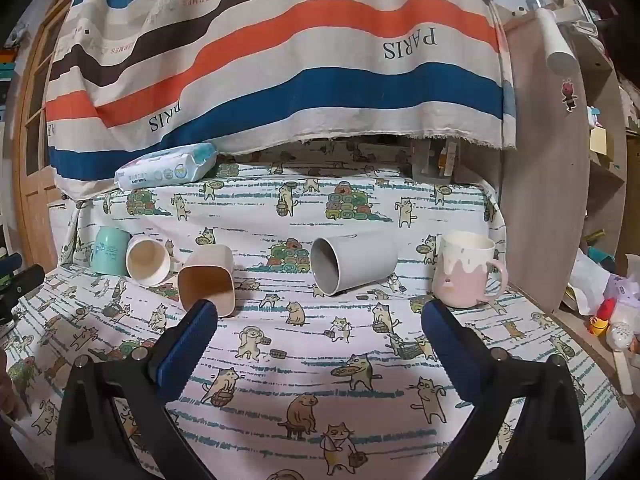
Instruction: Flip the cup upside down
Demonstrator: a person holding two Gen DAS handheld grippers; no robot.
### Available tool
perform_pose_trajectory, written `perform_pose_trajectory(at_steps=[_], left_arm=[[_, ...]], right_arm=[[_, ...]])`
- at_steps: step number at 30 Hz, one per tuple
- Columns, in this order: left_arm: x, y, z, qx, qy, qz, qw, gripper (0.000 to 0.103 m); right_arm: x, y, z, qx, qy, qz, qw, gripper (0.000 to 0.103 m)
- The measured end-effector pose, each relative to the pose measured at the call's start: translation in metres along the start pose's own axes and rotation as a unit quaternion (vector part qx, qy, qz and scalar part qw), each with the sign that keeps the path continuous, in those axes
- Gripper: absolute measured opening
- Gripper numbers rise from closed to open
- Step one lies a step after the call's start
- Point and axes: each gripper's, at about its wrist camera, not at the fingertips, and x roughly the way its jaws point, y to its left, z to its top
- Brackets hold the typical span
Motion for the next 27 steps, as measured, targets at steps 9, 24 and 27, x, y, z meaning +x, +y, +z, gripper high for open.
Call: perform_pose_trajectory(at_steps=[9,24,27], left_arm=[[0.000,0.001,0.000,0.003,0.006,-0.003,1.0000,0.103],[0.001,0.001,0.000,0.002,0.008,-0.003,1.0000,0.103],[0.001,0.002,0.000,0.002,0.008,-0.003,1.0000,0.103]], right_arm=[[0.001,0.000,0.000,0.000,0.000,-0.001,1.000,0.103],[-0.001,0.000,0.000,0.000,-0.001,-0.001,1.000,0.103],[-0.001,0.000,-0.001,0.000,-0.001,-0.001,1.000,0.103]])
